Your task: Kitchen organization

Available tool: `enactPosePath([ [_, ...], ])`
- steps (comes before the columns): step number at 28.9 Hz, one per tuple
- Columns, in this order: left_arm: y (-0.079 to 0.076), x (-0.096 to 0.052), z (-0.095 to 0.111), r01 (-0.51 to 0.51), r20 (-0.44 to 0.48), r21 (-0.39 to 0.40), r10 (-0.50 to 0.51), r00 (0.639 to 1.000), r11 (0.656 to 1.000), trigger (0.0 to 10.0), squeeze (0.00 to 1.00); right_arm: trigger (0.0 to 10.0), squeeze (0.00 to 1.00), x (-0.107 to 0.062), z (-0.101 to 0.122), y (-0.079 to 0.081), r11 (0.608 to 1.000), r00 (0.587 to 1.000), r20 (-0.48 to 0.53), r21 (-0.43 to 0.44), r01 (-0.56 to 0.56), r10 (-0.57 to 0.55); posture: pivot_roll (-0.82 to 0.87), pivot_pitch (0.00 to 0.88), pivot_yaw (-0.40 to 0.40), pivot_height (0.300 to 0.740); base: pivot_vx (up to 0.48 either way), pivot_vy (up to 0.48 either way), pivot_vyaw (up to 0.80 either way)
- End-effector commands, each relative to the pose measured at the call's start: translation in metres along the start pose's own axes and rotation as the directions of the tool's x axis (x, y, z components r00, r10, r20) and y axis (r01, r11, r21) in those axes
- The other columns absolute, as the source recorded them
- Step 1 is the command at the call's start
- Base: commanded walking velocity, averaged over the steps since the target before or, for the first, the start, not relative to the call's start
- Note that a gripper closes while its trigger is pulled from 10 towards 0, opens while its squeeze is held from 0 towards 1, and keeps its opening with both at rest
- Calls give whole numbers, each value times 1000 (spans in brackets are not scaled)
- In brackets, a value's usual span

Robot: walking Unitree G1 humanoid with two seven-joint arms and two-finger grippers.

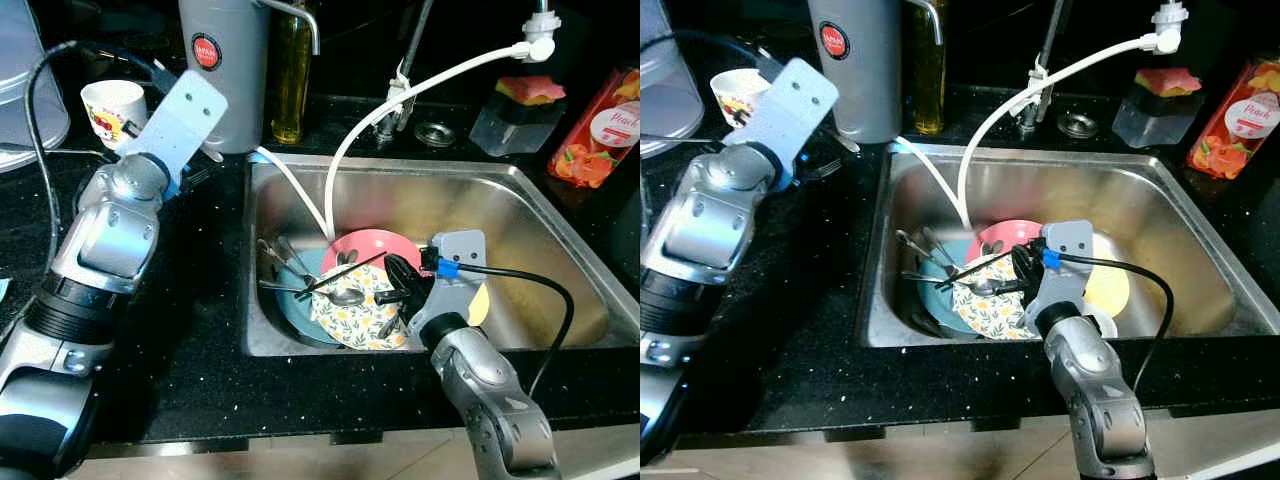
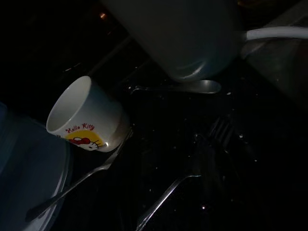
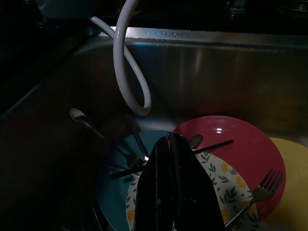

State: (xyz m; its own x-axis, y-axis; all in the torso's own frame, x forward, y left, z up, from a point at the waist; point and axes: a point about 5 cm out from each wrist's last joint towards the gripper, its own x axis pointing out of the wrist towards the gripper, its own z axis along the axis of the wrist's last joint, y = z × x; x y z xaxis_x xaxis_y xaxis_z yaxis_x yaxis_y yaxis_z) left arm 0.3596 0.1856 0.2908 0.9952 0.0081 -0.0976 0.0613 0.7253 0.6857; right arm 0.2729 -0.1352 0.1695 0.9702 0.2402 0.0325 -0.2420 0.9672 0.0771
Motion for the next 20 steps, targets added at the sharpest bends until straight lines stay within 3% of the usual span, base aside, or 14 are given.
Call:
enactPosePath([
  [1, 0, 5, -8, 73, -31, 64, -71, 997, 995, 10000, 0, 10000, 0, 1, -5, -3, 1000, 1000, -21, 15, 11, -11, 253, 46, -79, 740, 0, 0, 0],
  [2, 0, 10, -17, 159, -70, 146, -150, 986, 976, 10000, 0, 10000, 0, 2, -4, -3, 1000, 1000, -18, 16, 8, -8, 254, 49, -80, 740, 0, 0, 0],
  [4, 0, 10, -17, 159, -70, 146, -150, 986, 976, 10000, 0, 10000, 0, 2, -4, -3, 1000, 1000, -18, 16, 8, -8, 254, 49, -80, 740, 0, 0, 0],
  [7, -1, 14, -23, 235, -81, 254, -221, 972, 938, 10000, 0, 10000, 0, 3, -4, -3, 1000, 1000, -17, 17, 9, -8, 256, 52, -81, 740, 0, 0, 0],
  [8, -2, 16, -24, 249, -87, 274, -234, 968, 929, 10000, 514, 10000, 0, 3, -4, -2, 1000, 1000, -17, 18, 8, -8, 255, 53, -82, 740, 0, 0, 0],
  [10, -2, 16, -25, 255, -90, 284, -239, 967, 924, 10000, 514, 10000, 0, 3, -4, -2, 1000, 1000, -17, 19, 7, -7, 255, 53, -82, 740, 0, 0, 0],
  [11, -3, 17, -25, 282, -93, 286, -266, 959, 916, 10000, 1000, 10000, 0, 3, -4, -2, 1000, 1000, -17, 20, 6, -6, 254, 54, -84, 740, 0, 0, 0],
  [15, -6, 20, -21, 295, -76, 300, -286, 955, 907, 10000, 1000, 10000, 0, 3, -4, -1, 1000, 1000, -18, 19, 3, -3, 253, 54, -86, 740, 0, 0, 0],
  [16, -7, 21, -19, 297, -72, 303, -289, 955, 906, 10000, 0, 10000, 0, 3, -4, -1, 1000, 1000, -18, 19, 3, -2, 253, 54, -86, 740, 0, 0, 0],
  [20, -8, 26, -16, 309, -72, 311, -302, 951, 899, 10000, 0, 10000, 0, 4, -4, -1, 1000, 1000, -17, 19, 1, -1, 254, 53, -88, 740, 0, 0, 0],
])
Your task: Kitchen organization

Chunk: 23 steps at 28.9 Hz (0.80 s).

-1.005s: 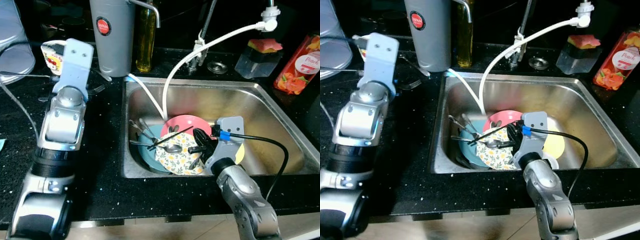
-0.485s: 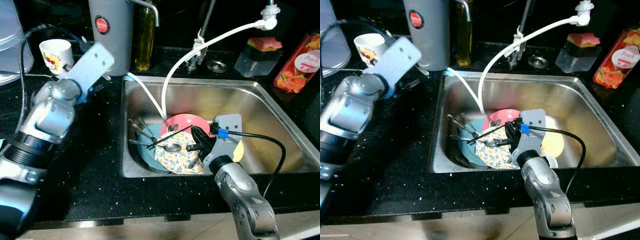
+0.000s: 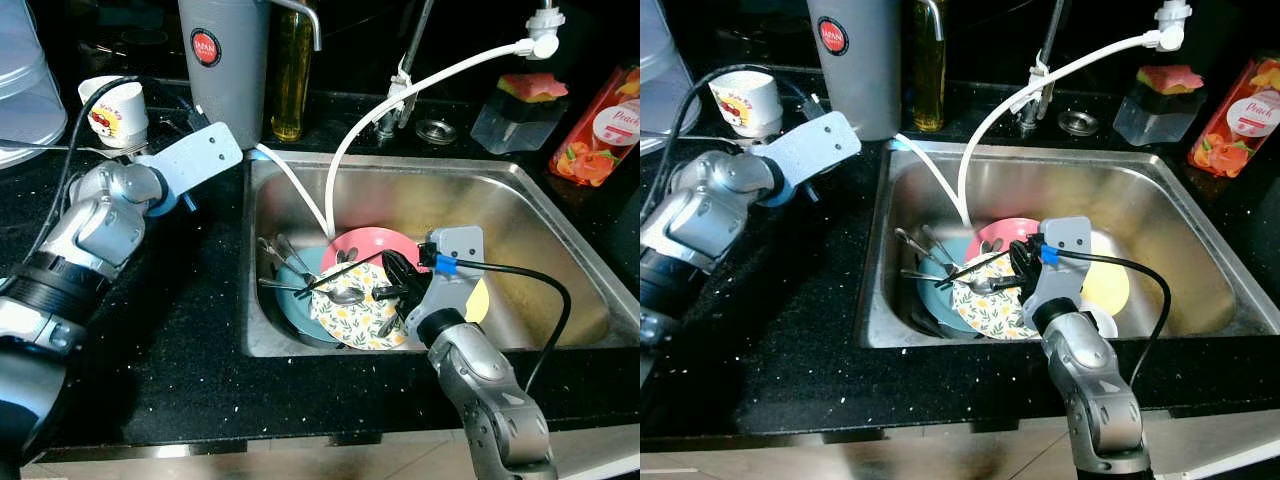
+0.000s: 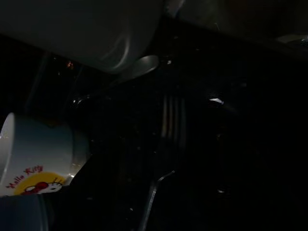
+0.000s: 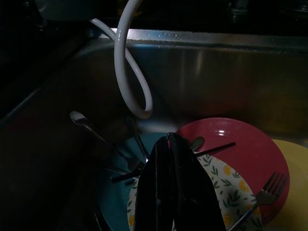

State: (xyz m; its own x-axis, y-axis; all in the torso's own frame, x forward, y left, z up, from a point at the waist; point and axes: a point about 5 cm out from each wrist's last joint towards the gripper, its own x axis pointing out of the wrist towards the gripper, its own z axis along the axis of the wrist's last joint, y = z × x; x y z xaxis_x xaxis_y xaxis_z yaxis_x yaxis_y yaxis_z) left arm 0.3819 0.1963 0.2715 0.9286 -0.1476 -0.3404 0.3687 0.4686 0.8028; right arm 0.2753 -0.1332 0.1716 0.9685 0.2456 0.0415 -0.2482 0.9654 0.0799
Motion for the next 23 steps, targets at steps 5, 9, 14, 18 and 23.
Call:
enactPosePath([
  [5, -2, 19, -1, -16, -42, 4, 16, 999, 1000, 10000, 0, 10000, 0, 1, -5, -1, 1000, 1000, -23, 19, 3, -3, 253, 63, -92, 740, 0, 0, 0],
  [9, -7, 25, -3, -2, -53, -26, 0, 999, 1000, 10000, 0, 10000, 0, 1, -4, -1, 1000, 1000, -23, 19, 2, -2, 251, 65, -92, 740, 0, 0, 0],
  [14, -20, 33, -4, 45, -57, -143, -54, 997, 989, 10000, 0, 10000, 0, -1, -4, -1, 1000, 1000, -26, 18, 3, -2, 241, 72, -94, 740, 0, 0, 0],
  [18, -23, 38, -8, 54, -79, -195, -71, 994, 979, 2824, 0, 10000, 0, -1, -4, -1, 1000, 1000, -27, 18, 2, -1, 241, 73, -95, 740, 0, 0, 0],
  [23, -25, 41, -17, 53, -118, -226, -81, 990, 973, 0, 0, 10000, 0, -1, -4, -1, 1000, 1000, -27, 19, 1, 0, 241, 77, -95, 740, 0, 0, 0],
])
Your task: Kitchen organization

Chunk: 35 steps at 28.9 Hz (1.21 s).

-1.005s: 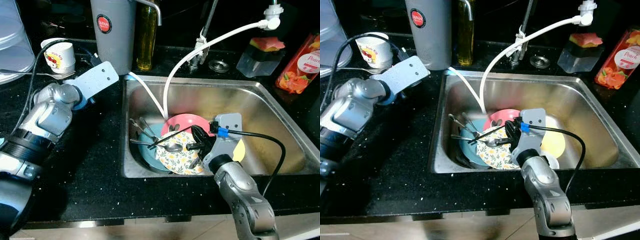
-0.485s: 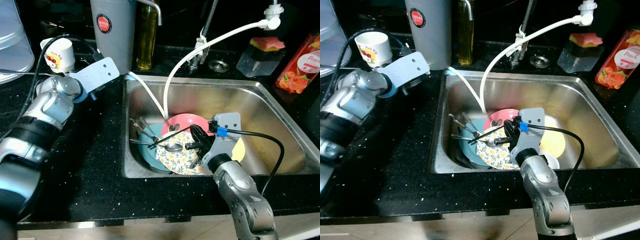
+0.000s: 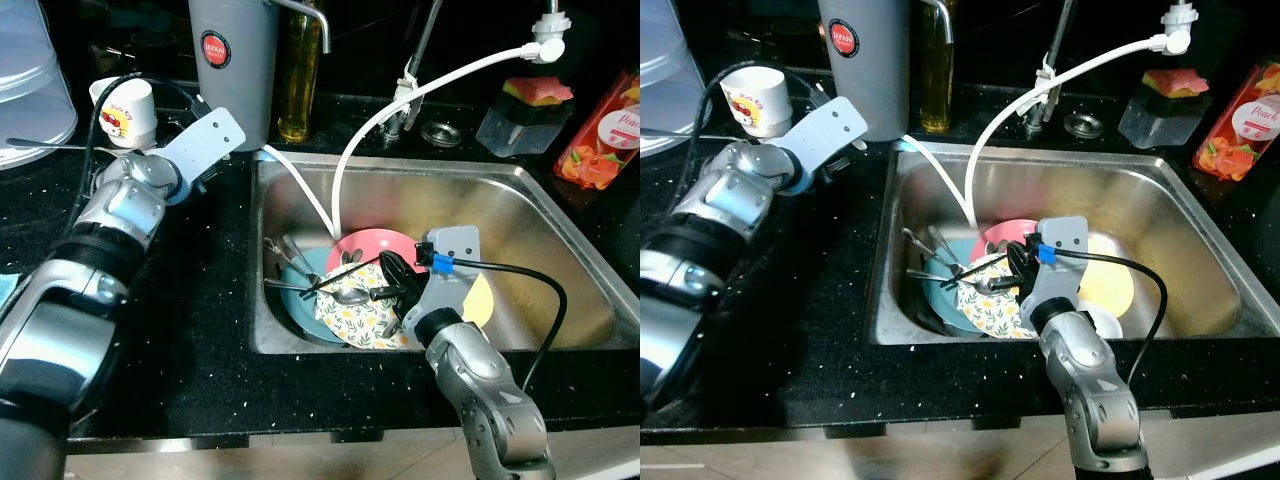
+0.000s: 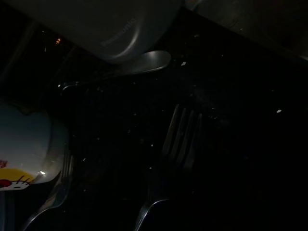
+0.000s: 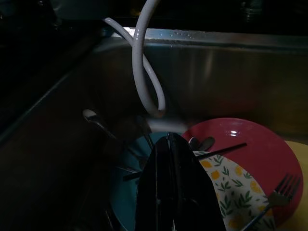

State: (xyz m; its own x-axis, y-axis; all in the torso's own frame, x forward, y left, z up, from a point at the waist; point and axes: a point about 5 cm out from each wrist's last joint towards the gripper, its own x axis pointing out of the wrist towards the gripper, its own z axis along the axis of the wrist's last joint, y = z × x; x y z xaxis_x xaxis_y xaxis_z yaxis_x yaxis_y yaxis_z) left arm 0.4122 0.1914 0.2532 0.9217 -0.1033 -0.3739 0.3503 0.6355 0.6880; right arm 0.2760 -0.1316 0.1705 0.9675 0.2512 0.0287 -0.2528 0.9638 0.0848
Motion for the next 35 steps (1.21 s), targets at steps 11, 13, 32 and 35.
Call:
enactPosePath([
  [11, -15, 10, -12, 47, -63, -15, -48, 997, 999, 3059, 0, 10000, 0, -1, -2, -2, 1000, 1000, -16, 17, 7, -6, 240, 79, -99, 740, 0, 0, 0],
  [13, -13, 10, -10, 33, -58, -15, -34, 998, 999, 10000, 0, 10000, 0, -1, -2, -3, 1000, 1000, -17, 17, 6, -6, 241, 79, -100, 740, 0, 0, 0],
  [32, 16, -77, 134, 77, 719, -158, 61, 693, 984, 10000, 0, 10000, 0, -1, -1, -4, 1000, 1000, -11, 19, 11, -11, 243, 83, -103, 740, 0, 0, 0],
  [35, 7, -88, 144, 216, 772, -173, -4, 636, 961, 10000, 0, 10000, 0, 0, 0, -4, 1000, 1000, -4, 19, 13, -13, 244, 80, -104, 740, 0, 0, 0],
])
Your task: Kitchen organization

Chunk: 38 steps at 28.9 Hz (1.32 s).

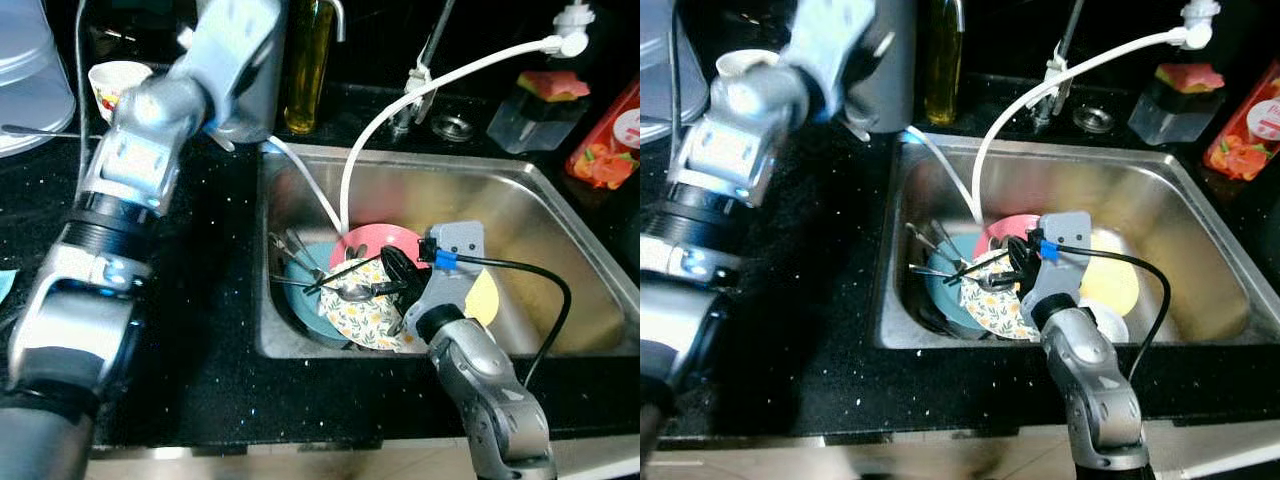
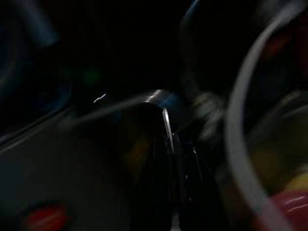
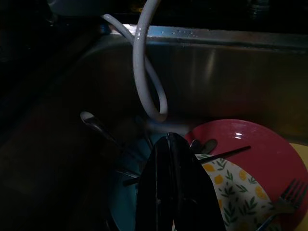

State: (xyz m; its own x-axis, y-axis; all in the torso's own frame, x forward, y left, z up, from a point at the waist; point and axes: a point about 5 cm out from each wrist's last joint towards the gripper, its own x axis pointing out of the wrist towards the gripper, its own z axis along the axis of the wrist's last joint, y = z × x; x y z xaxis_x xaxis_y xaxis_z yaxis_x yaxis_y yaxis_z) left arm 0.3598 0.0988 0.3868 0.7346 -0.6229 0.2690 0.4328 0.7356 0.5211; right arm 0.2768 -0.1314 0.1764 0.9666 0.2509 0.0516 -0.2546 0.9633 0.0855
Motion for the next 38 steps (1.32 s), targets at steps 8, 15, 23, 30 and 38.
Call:
enactPosePath([
  [8, -39, 0, -12, 214, -12, -475, -249, 968, 853, 10000, 0, 10000, 0, 0, 0, -7, 999, 999, 1, 15, 36, -36, 237, 71, -99, 740, 0, 0, 0],
  [15, -74, -11, -37, 217, -111, -641, -369, 923, 737, 10000, 98, 10000, 0, 1, 9, -10, 998, 997, 43, 22, 57, -57, 231, 63, -97, 740, 0, 0, 0],
  [23, -73, -17, -39, 186, -125, -698, -373, 920, 692, 10000, 1000, 10000, 0, 2, 9, -8, 999, 999, 33, 9, 40, -41, 233, 56, -99, 740, 0, 0, 0],
  [30, -37, -19, -37, 8, -187, -534, -127, 974, 846, 10000, 0, 10000, 0, 2, 0, -6, 1000, 999, -47, -4, 18, -18, 231, 54, -101, 740, 0, 0, 0],
  [38, 6, -34, -76, -298, -463, -150, 200, 864, 943, 10000, 0, 10000, 0, 4, 6, -6, 1000, 1000, -19, 15, 15, -15, 231, 58, -103, 740, 0, 0, 0],
])
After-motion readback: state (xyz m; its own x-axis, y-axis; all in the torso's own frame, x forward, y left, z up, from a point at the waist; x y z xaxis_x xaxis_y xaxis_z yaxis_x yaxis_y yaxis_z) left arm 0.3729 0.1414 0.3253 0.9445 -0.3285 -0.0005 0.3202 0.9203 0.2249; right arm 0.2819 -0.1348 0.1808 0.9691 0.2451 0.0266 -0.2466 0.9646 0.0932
